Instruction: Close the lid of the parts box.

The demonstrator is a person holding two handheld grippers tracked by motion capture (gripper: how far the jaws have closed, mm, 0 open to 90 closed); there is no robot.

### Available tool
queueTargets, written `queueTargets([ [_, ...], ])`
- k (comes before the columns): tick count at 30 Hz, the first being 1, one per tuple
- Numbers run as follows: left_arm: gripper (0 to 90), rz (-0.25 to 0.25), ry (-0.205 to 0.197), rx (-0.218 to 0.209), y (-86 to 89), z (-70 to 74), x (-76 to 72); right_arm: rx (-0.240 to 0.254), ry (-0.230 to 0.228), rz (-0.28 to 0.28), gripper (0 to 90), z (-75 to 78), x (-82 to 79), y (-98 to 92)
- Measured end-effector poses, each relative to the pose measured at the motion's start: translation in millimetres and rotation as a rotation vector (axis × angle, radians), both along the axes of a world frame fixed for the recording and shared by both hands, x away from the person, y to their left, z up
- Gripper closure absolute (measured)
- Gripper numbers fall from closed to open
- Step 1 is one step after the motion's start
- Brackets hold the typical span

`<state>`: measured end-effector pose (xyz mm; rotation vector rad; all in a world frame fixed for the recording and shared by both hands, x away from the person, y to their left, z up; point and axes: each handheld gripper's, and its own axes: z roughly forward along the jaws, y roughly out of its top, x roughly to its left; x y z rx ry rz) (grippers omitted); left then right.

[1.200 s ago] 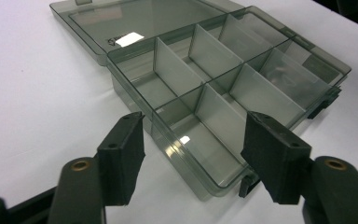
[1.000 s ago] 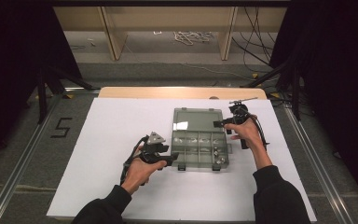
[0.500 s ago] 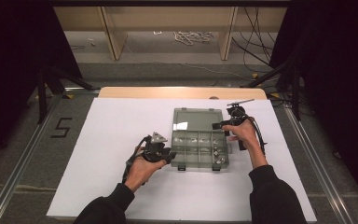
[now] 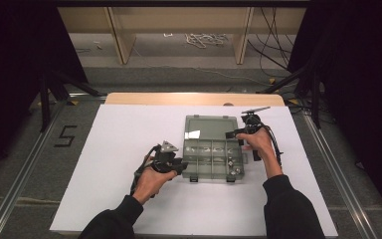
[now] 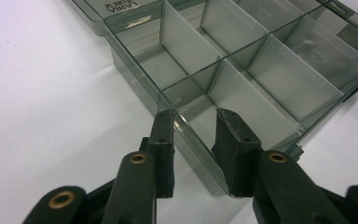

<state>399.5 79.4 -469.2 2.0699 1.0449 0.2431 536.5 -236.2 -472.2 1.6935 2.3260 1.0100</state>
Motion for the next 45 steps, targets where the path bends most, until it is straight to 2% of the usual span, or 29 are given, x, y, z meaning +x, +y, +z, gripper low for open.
queueTargets([
  [2,68.1,0.007,-0.013,0.0,-0.8,-0.8,-0.3,0.013,0.026,-0.022,32.2,1.4,-0.6,2.4],
  [6,67.9,0.012,-0.019,0.002,-1.5,-1.2,-0.6,0.03,0.019,-0.017,33.5,-1.6,0.8,0.2],
  [7,67.9,0.01,-0.019,0.003,-1.3,-1.1,-0.4,0.047,0.056,-0.047,34.3,0.3,-0.4,1.7],
  [8,67.8,0.011,-0.018,0.001,-1.3,-1.4,-0.2,0.059,0.05,-0.045,35.4,-0.2,-0.1,1.2],
  [9,67.8,0.011,-0.018,0.001,-1.3,-1.5,-0.1,0.066,0.07,-0.051,35.7,0.5,-0.4,1.1],
  [13,67.3,0.002,-0.016,-0.004,-0.8,-2.0,0.8,0.072,0.071,-0.043,36.6,0.5,-1.0,0.1],
  [14,67.2,0.005,-0.017,-0.002,-0.9,-2.0,0.6,0.071,0.082,-0.051,37.4,0.7,-1.4,-0.4],
  [15,67.2,0.004,-0.02,0.001,-0.9,-1.9,0.6,0.093,0.135,-0.076,38.5,4.1,-3.4,0.7],
  [16,67.1,0.004,-0.02,0.004,-1.0,-1.9,0.6,0.089,0.128,-0.079,39.8,3.6,-3.7,-0.1],
  [17,67.1,0.004,-0.02,0.003,-1.0,-1.9,0.7,0.09,0.079,-0.049,41.4,1.3,-2.6,-2.7],
  [18,67.0,0.003,-0.021,0.004,-1.0,-2.0,0.8,0.094,0.089,-0.058,43.2,2.7,-3.7,-3.3],
  [19,66.9,0.002,-0.022,0.006,-1.0,-1.9,0.7,0.095,0.073,-0.057,45.5,3.0,-3.9,-4.8],
  [20,66.8,-0.002,-0.022,0.001,-0.8,-2.2,0.9,0.104,0.108,-0.082,47.2,5.7,-5.7,-3.9],
  [21,66.8,-0.002,-0.021,0.001,-0.9,-2.2,1.0,0.11,0.111,-0.085,49.3,7.4,-6.8,-4.7],
  [23,66.6,-0.003,-0.021,0.0,-0.7,-2.3,1.1,0.099,0.059,-0.073,52.3,6.7,-6.3,-7.9],
  [24,66.6,-0.003,-0.021,0.0,-0.7,-2.4,1.2,0.108,0.088,-0.077,53.9,10.0,-8.2,-8.1],
  [25,66.6,-0.004,-0.022,0.0,-0.7,-2.4,1.1,0.095,0.07,-0.076,55.7,10.0,-8.4,-9.2],
  [27,66.5,-0.008,-0.019,-0.002,-0.4,-2.5,1.5,0.088,-0.011,-0.036,59.0,8.7,-7.7,-13.0],
  [28,66.3,-0.006,-0.02,-0.002,-0.5,-2.5,1.5,0.082,-0.026,-0.036,61.3,9.8,-9.3,-14.4],
  [31,66.1,-0.009,-0.023,0.01,-0.4,-2.2,1.5,0.105,-0.06,-0.029,67.1,11.4,-12.8,-18.4],
  [32,66.1,-0.003,-0.024,0.008,-0.9,-2.4,1.5,0.09,-0.075,-0.034,69.1,12.5,-14.0,-19.2],
  [34,66.0,-0.01,-0.024,0.012,-0.4,-2.4,1.8,0.111,-0.09,-0.022,72.5,14.4,-16.0,-21.5],
  [37,65.9,-0.006,-0.025,0.012,-0.7,-2.6,2.0,0.109,-0.126,-0.017,76.2,16.1,-19.6,-24.6],
  [38,65.9,-0.006,-0.026,0.013,-0.7,-2.6,1.9,0.136,-0.099,-0.039,76.9,17.5,-22.3,-23.4],
  [39,65.8,-0.013,-0.026,0.013,-0.5,-2.4,1.9,0.124,-0.123,-0.023,77.5,16.8,-21.9,-25.4],
  [40,65.8,-0.006,-0.027,0.008,-1.0,-2.6,1.9,0.137,-0.111,-0.042,78.2,17.7,-24.0,-24.1],
  [41,65.7,-0.009,-0.024,0.015,-0.6,-2.4,2.0,0.137,-0.155,-0.023,79.4,15.6,-23.1,-25.9],
  [42,65.5,-0.007,-0.027,0.012,-0.7,-2.8,2.2,0.117,-0.147,-0.035,81.9,17.2,-24.9,-26.2],
  [45,65.6,-0.01,-0.026,0.01,-0.4,-3.1,2.7,0.131,-0.183,-0.014,82.6,14.8,-25.5,-28.2],
])
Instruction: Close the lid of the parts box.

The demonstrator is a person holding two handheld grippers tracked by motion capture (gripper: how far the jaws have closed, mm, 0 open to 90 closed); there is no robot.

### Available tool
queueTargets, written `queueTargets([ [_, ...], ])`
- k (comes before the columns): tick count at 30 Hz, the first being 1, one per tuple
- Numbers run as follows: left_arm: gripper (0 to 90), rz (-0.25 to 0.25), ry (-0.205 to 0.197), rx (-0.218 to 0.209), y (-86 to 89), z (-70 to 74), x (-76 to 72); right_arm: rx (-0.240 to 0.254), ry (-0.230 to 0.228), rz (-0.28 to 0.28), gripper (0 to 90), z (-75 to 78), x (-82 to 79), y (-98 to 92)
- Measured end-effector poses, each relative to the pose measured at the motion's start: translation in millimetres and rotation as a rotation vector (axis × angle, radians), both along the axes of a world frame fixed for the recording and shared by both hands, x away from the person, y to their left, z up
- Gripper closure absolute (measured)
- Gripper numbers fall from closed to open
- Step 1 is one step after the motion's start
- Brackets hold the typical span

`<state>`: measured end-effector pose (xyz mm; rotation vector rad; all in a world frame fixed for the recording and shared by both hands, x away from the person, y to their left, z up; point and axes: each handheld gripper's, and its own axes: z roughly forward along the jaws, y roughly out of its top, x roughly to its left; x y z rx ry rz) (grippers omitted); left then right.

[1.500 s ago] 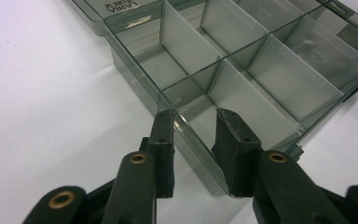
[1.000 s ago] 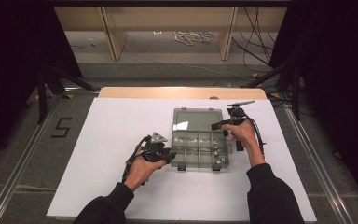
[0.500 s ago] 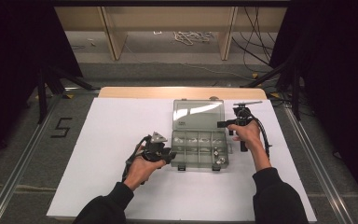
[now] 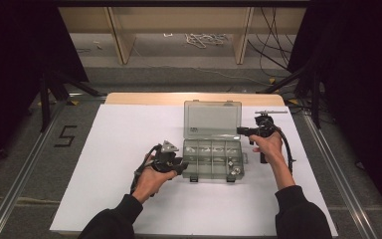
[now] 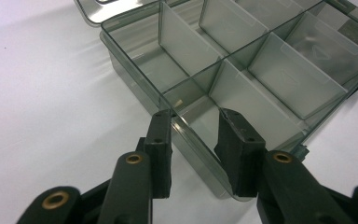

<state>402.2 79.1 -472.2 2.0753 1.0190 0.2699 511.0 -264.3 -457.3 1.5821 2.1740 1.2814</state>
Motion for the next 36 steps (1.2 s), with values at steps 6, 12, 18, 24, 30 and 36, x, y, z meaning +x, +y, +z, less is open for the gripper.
queueTargets([
  [6,65.5,-0.004,-0.001,-0.001,0.6,0.4,0.1,-0.042,-0.059,0.026,83.3,2.1,-4.6,1.3],
  [12,65.5,0.008,0.006,-0.02,0.3,-0.2,0.2,-0.056,-0.119,0.033,83.6,0.0,-11.4,1.7],
  [18,65.5,-0.004,0.013,-0.034,2.7,-0.3,3.0,-0.068,-0.194,0.051,83.4,-4.7,-16.5,1.3],
  [24,64.4,-0.003,0.023,-0.04,3.8,-0.5,3.9,-0.11,-0.248,0.07,83.4,-2.7,-19.2,5.1],
  [30,64.5,-0.012,0.015,-0.032,4.2,-0.2,4.2,-0.117,-0.255,0.066,83.5,-3.8,-23.4,5.7],
  [36,64.8,-0.013,0.012,-0.031,4.1,-0.3,4.4,-0.12,-0.296,0.067,83.6,-6.8,-26.2,4.0],
])
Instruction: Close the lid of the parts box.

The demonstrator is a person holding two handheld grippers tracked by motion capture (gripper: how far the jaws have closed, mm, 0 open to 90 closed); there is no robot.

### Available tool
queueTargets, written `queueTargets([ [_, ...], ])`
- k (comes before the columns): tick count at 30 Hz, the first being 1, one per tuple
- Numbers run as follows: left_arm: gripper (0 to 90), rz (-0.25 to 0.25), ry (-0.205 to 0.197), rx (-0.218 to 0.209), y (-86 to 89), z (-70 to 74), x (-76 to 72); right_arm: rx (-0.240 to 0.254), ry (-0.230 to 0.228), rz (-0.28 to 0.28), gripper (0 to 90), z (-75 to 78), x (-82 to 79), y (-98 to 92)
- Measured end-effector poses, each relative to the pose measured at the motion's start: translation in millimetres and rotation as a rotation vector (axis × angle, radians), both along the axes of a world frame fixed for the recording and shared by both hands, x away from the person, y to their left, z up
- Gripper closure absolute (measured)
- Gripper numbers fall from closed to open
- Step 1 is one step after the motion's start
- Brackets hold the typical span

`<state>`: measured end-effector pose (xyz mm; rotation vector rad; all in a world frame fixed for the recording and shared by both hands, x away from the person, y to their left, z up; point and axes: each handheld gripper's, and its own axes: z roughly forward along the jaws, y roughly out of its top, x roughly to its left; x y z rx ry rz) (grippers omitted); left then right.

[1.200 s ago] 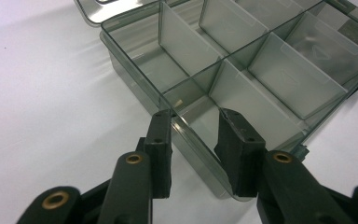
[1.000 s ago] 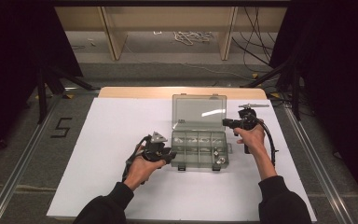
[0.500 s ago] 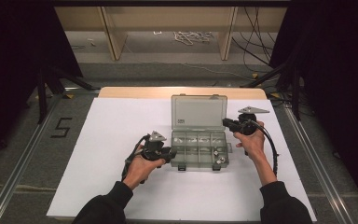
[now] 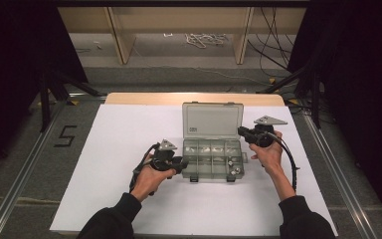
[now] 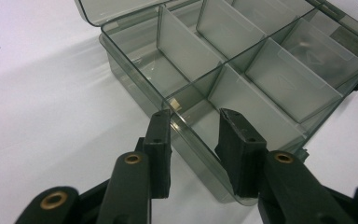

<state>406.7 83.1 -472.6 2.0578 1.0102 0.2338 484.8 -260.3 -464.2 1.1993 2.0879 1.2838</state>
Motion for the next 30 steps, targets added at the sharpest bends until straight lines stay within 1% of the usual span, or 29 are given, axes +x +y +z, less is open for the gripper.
queueTargets([
  [1,64.7,-0.003,-0.002,0.003,0.2,0.1,0.1,0.011,0.006,-0.001,83.6,0.1,-0.8,1.2],
  [2,64.7,0.004,0.005,-0.005,-0.2,-0.2,0.0,-0.005,0.009,-0.004,83.6,0.9,-1.3,0.6],
  [3,64.7,0.006,0.002,-0.008,-0.3,-0.2,0.2,-0.014,0.0,0.003,83.6,0.8,-1.2,-0.1],
  [6,64.5,0.004,0.002,-0.006,-0.3,0.0,0.7,-0.022,-0.004,-0.004,83.6,0.8,-2.1,0.1],
  [8,64.3,0.002,0.008,-0.003,0.2,0.7,1.8,-0.02,-0.027,-0.002,83.6,-0.1,-1.6,0.7],
  [9,63.4,0.014,0.011,-0.005,-0.2,0.8,2.5,-0.016,-0.03,0.0,83.5,-0.2,-2.0,1.0],
  [10,61.7,0.01,0.008,-0.004,0.6,1.8,3.9,-0.014,-0.022,-0.002,83.5,0.1,-3.1,1.3],
  [11,59.7,0.019,0.005,-0.01,0.7,3.0,4.9,-0.015,-0.023,-0.001,83.5,0.0,-3.5,1.3],
  [12,58.3,0.023,0.008,-0.019,1.0,4.3,6.0,-0.015,-0.028,0.0,83.5,-0.3,-3.5,1.2],
  [13,56.7,0.024,0.007,-0.019,1.9,6.4,7.6,-0.026,-0.037,0.003,83.5,-0.3,-3.6,0.8],
  [14,54.0,0.029,0.006,-0.023,2.5,9.0,8.7,-0.03,-0.038,0.004,83.5,-0.2,-3.9,0.7],
  [15,50.8,0.039,0.007,-0.029,2.8,11.8,10.1,-0.022,-0.022,0.002,83.5,-0.1,-4.8,1.5],
  [16,49.1,0.044,0.007,-0.036,3.1,14.7,11.6,-0.025,-0.025,0.003,83.5,-0.2,-4.9,1.3],
  [17,48.0,0.045,0.005,-0.042,3.5,18.0,12.7,-0.015,-0.046,0.003,83.5,-1.7,-3.8,1.7],
  [18,46.3,0.05,-0.001,-0.042,3.2,21.4,13.8,-0.008,-0.027,0.005,83.5,-1.3,-4.8,2.0],
  [19,44.0,0.047,-0.007,-0.033,3.3,25.0,15.0,-0.015,-0.045,0.002,83.5,-1.9,-4.2,1.7],
  [20,42.3,0.046,-0.013,-0.032,2.9,28.6,16.1,-0.018,-0.051,0.003,83.5,-2.1,-4.0,1.6],
  [22,40.1,0.05,-0.025,-0.033,1.6,36.3,18.8,-0.019,-0.046,0.0,83.4,-1.4,-4.9,2.1],
  [23,39.0,0.049,-0.035,-0.023,1.3,40.4,20.2,-0.021,-0.058,-0.001,83.4,-2.2,-4.3,2.2],
  [24,38.1,0.06,-0.045,-0.043,-0.4,43.6,21.5,-0.018,-0.046,-0.001,83.4,-1.4,-5.0,2.1],
  [25,37.3,0.051,-0.05,-0.03,0.0,47.8,23.5,-0.015,-0.05,0.005,83.4,-2.1,-5.0,2.6],
  [27,35.6,0.071,-0.065,-0.045,-2.1,55.0,26.7,-0.016,-0.047,0.006,83.4,-1.9,-5.4,2.7],
  [28,35.5,0.072,-0.072,-0.044,-2.4,58.5,28.7,-0.033,-0.042,0.003,83.4,-0.9,-6.1,1.9],
  [30,34.2,0.076,-0.085,-0.043,-3.3,65.6,32.7,-0.035,-0.044,0.002,83.4,-0.9,-6.5,1.8],
])
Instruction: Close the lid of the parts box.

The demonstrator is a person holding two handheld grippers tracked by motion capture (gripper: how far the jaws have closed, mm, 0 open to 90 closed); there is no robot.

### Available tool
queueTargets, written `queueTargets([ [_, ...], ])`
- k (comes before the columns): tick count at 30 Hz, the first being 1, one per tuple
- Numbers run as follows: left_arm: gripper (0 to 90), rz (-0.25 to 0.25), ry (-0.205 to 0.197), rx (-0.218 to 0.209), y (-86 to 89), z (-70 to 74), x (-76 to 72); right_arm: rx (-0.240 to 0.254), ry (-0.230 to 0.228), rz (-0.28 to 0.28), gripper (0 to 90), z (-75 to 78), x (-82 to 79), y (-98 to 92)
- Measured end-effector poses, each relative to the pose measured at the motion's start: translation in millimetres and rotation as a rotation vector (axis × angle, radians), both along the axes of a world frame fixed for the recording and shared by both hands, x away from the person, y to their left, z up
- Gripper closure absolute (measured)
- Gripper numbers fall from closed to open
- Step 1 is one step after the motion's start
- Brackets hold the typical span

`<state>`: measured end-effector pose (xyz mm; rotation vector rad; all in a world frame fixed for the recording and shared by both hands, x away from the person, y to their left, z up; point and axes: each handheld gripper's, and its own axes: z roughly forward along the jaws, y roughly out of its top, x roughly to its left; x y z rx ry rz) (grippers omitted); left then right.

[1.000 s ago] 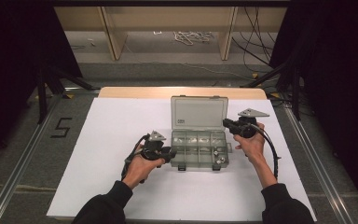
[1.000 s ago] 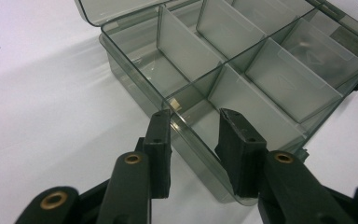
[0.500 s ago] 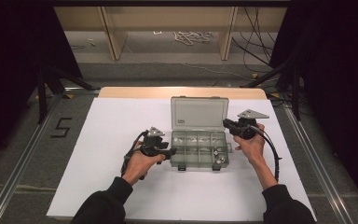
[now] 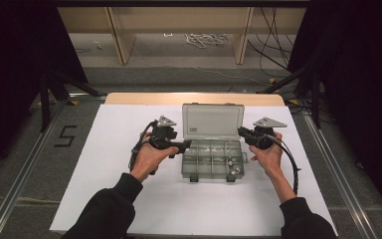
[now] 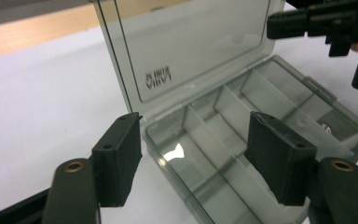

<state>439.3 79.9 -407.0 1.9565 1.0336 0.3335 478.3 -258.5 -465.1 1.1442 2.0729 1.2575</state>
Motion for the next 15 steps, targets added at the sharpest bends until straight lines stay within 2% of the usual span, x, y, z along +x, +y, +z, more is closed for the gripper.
queueTargets([
  [8,33.0,0.004,-0.052,0.014,-6.3,27.1,12.1,-0.015,-0.025,-0.002,83.4,-0.4,-0.9,-0.9],
  [12,32.8,0.019,-0.056,0.005,-7.8,35.8,19.4,-0.003,-0.017,0.006,83.4,-0.8,-1.6,0.0],
  [13,33.3,0.019,-0.055,0.014,-7.5,38.0,21.5,-0.012,-0.036,0.004,83.4,-0.9,-1.2,-0.6],
  [15,33.4,0.022,-0.061,0.021,-7.9,42.1,25.5,-0.01,-0.03,0.005,83.4,-0.9,-1.7,-0.3],
])
